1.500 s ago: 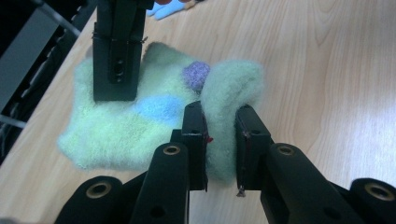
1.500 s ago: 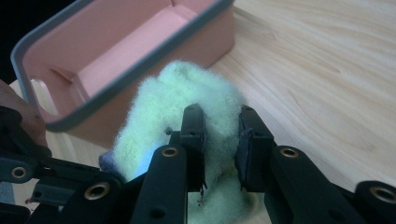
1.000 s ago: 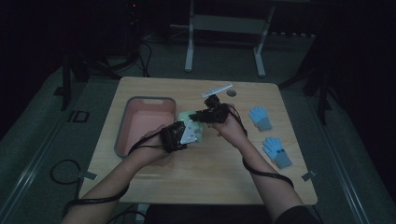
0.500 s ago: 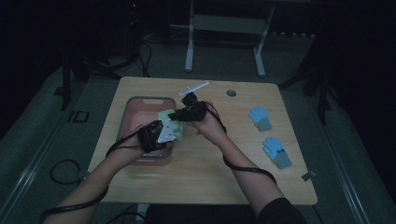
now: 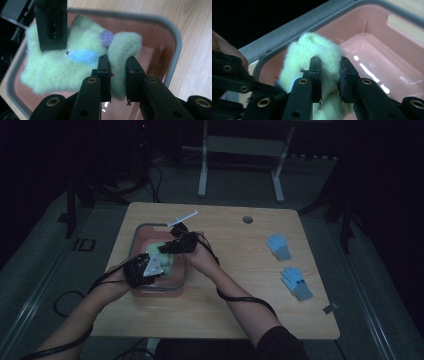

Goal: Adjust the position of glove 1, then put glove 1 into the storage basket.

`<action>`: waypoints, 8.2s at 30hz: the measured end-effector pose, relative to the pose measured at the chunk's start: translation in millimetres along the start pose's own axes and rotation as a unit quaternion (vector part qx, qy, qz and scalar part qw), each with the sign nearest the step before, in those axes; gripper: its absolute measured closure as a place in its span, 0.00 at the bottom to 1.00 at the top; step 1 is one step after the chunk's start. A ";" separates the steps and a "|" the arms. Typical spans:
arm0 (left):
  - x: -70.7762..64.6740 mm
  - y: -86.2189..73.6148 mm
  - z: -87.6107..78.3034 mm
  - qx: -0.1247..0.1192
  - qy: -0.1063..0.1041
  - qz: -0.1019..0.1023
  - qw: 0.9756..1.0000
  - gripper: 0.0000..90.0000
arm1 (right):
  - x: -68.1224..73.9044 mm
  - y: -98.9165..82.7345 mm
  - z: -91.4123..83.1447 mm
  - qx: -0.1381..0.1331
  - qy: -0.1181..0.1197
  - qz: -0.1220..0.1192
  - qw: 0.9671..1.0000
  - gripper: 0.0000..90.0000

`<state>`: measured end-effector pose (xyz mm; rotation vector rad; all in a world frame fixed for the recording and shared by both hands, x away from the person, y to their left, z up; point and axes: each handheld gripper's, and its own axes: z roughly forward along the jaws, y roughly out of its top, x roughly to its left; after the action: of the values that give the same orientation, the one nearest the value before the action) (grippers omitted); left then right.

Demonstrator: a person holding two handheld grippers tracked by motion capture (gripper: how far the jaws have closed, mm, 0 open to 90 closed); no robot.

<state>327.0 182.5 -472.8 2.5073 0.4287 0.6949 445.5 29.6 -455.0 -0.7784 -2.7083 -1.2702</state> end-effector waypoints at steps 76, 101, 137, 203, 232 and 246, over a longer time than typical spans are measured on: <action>-39.1 105.8 63.8 -0.127 -0.116 -0.143 0.975 0.03 | -71.7 -146.9 -163.0 -0.042 -0.084 0.003 0.996 0.15; -101.2 120.8 111.8 -0.140 -0.185 -0.103 0.967 0.02 | -111.0 -220.9 -223.7 -0.051 -0.173 0.023 0.983 0.44; -118.3 77.9 117.7 -0.160 -0.155 -0.122 0.967 0.03 | -232.5 -223.7 -230.2 -0.006 -0.301 0.089 0.950 0.67; -115.8 68.1 109.4 -0.178 -0.125 -0.109 0.970 0.02 | -40.1 -194.4 -163.5 -0.050 -0.322 0.160 0.932 0.97; -117.6 66.7 110.2 -0.177 -0.131 -0.098 0.971 0.02 | -48.2 -217.9 -105.9 -0.025 -0.309 0.209 0.927 0.83; -119.4 66.4 110.1 -0.180 -0.135 -0.102 0.969 0.02 | -49.7 -209.2 -164.8 -0.054 -0.302 0.118 0.944 0.61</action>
<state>300.3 36.1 -565.7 2.1355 0.4114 0.3108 365.5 -224.1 -506.5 -1.6963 -2.8453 -1.2953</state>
